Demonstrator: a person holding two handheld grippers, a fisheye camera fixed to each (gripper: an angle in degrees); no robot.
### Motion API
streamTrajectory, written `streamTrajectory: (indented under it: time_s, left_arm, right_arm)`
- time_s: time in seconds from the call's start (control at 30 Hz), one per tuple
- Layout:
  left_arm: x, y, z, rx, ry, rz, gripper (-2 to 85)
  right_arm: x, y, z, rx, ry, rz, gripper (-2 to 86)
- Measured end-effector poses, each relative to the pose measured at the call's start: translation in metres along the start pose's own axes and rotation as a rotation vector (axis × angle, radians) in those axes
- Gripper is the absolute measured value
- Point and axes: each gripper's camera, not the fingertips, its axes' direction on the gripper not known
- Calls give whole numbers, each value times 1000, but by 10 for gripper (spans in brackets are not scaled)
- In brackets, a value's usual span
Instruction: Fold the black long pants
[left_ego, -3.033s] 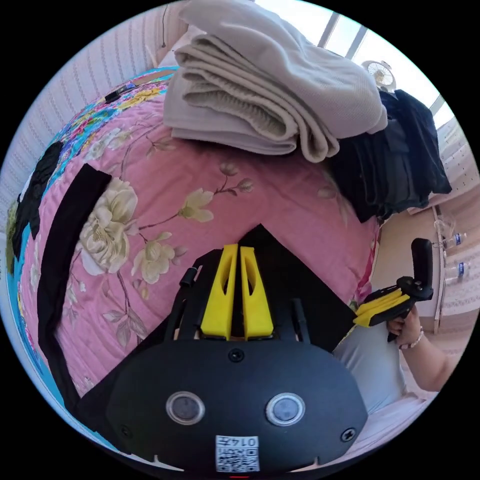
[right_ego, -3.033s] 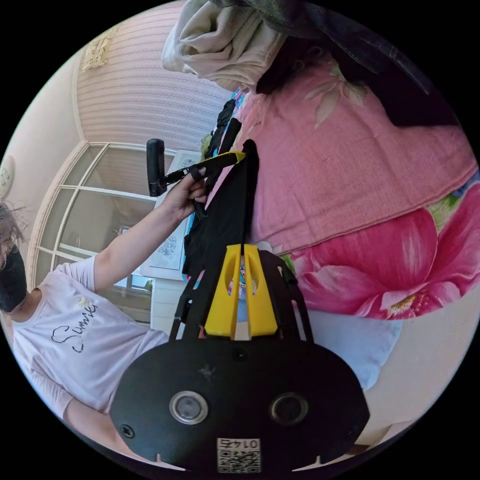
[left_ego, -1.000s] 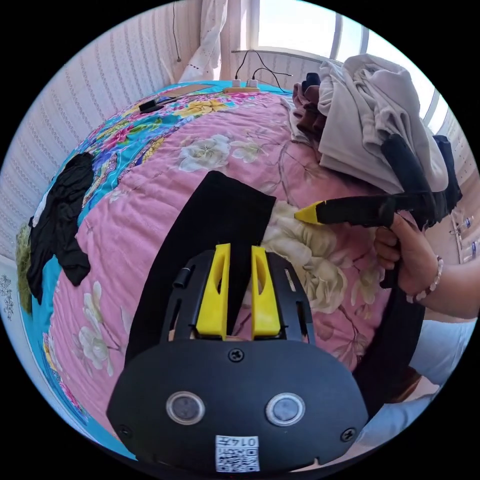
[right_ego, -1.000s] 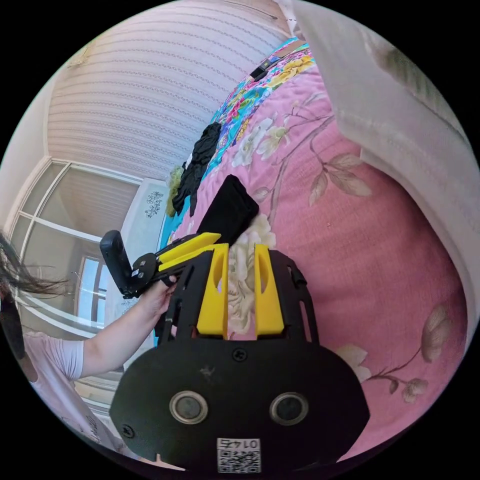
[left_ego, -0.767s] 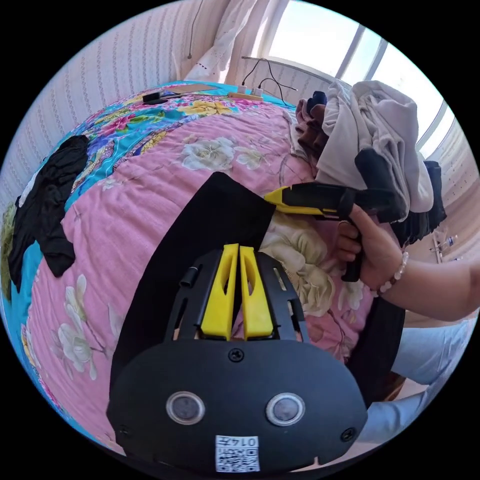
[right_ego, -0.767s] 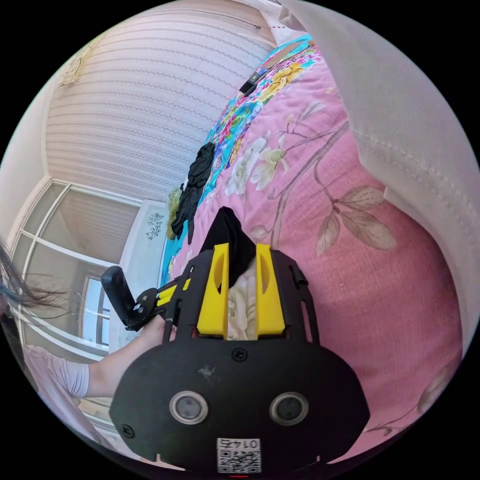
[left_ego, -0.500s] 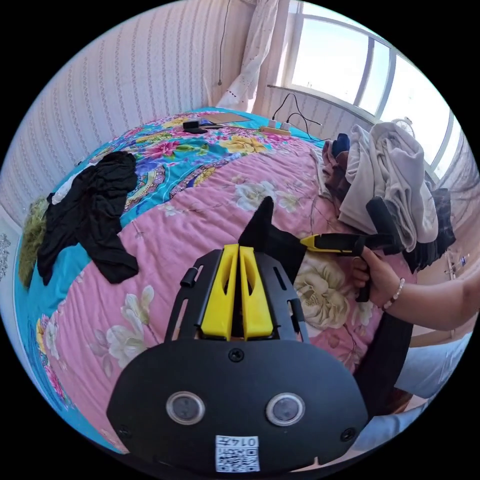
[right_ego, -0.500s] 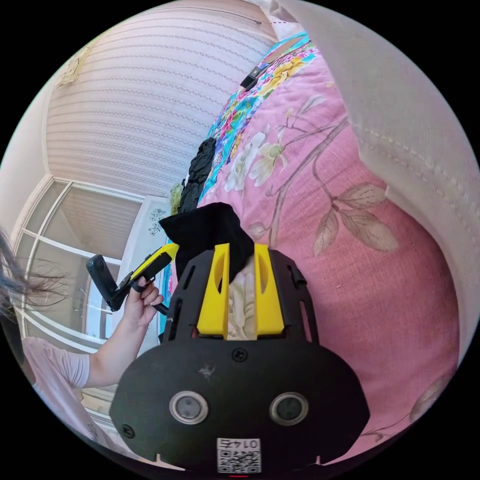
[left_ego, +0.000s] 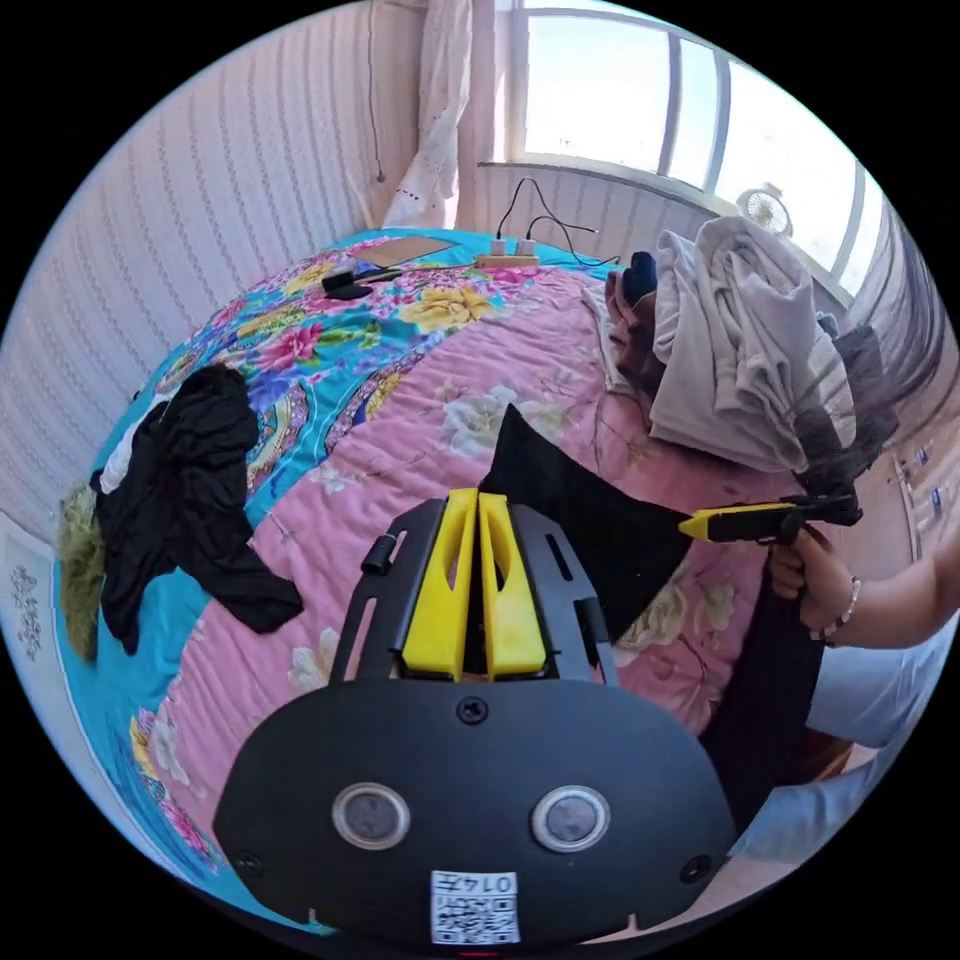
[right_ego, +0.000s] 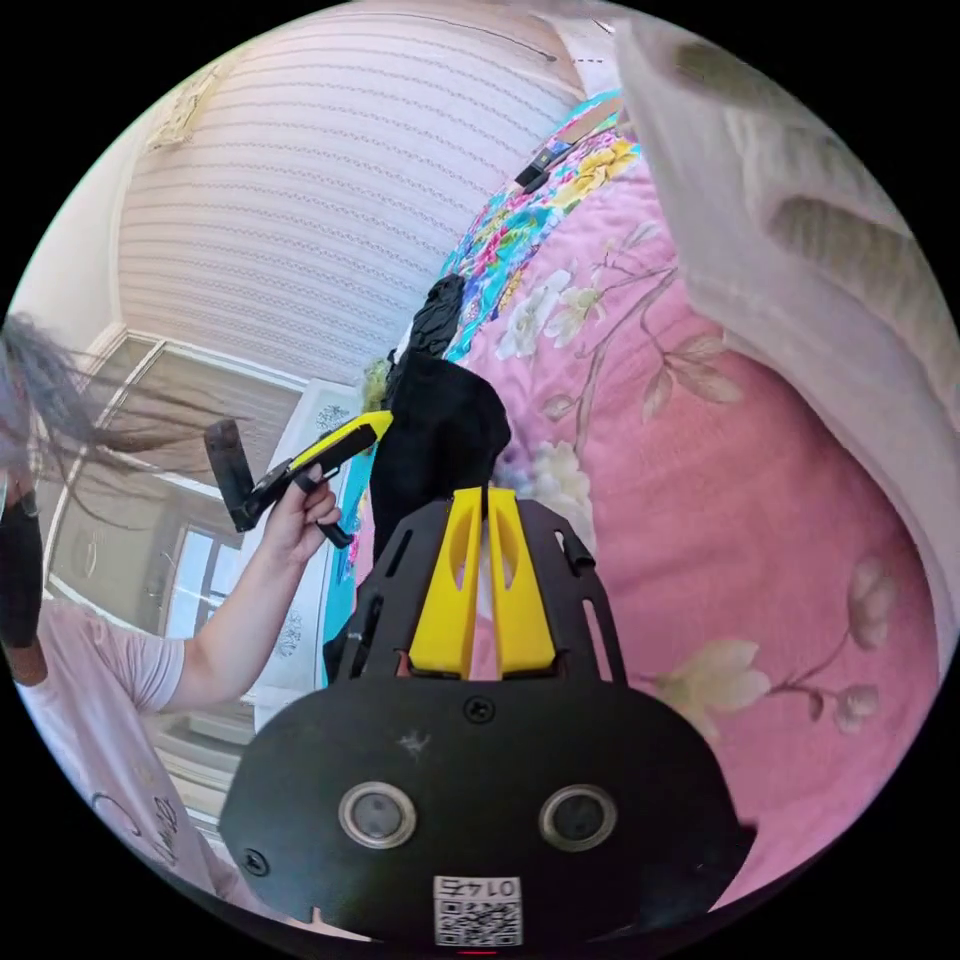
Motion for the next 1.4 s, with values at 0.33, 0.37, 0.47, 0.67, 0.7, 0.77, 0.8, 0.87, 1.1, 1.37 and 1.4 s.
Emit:
streamTrajectory:
  time_s: [0.33,0.37,0.47,0.67,0.7,0.77,0.8,0.87,1.1,1.37,1.4]
  left_arm:
    - [1,-43,63,-250,351,120,-10]
    - [-2,-37,73,-278,294,79,-10]
    - [-22,-26,67,-304,270,-9,-10]
    - [-44,21,-66,-121,188,-51,-7]
    - [-44,32,-79,-117,174,-57,-6]
    - [-43,87,-126,-104,157,-152,0]
    - [-43,104,-136,-106,170,-193,3]
    - [-40,181,-171,-150,213,-393,30]
    - [-17,406,-286,-232,159,-1054,41]
    - [11,581,-442,-58,-193,-1573,47]
    - [12,588,-450,-47,-217,-1589,49]
  right_arm:
    - [-17,45,-86,152,70,203,1]
    - [-18,44,-85,150,84,203,1]
    - [-20,40,-74,127,138,252,2]
    - [-38,35,-58,116,28,347,6]
    - [-48,33,-57,105,28,348,7]
    - [-68,30,-56,88,39,333,8]
    - [-83,29,-56,67,45,317,10]
    - [-108,29,-54,13,52,287,14]
    - [-205,39,-47,-281,187,219,40]
    - [-410,-4,95,-567,319,-253,52]
    - [-457,-13,143,-617,266,-387,52]
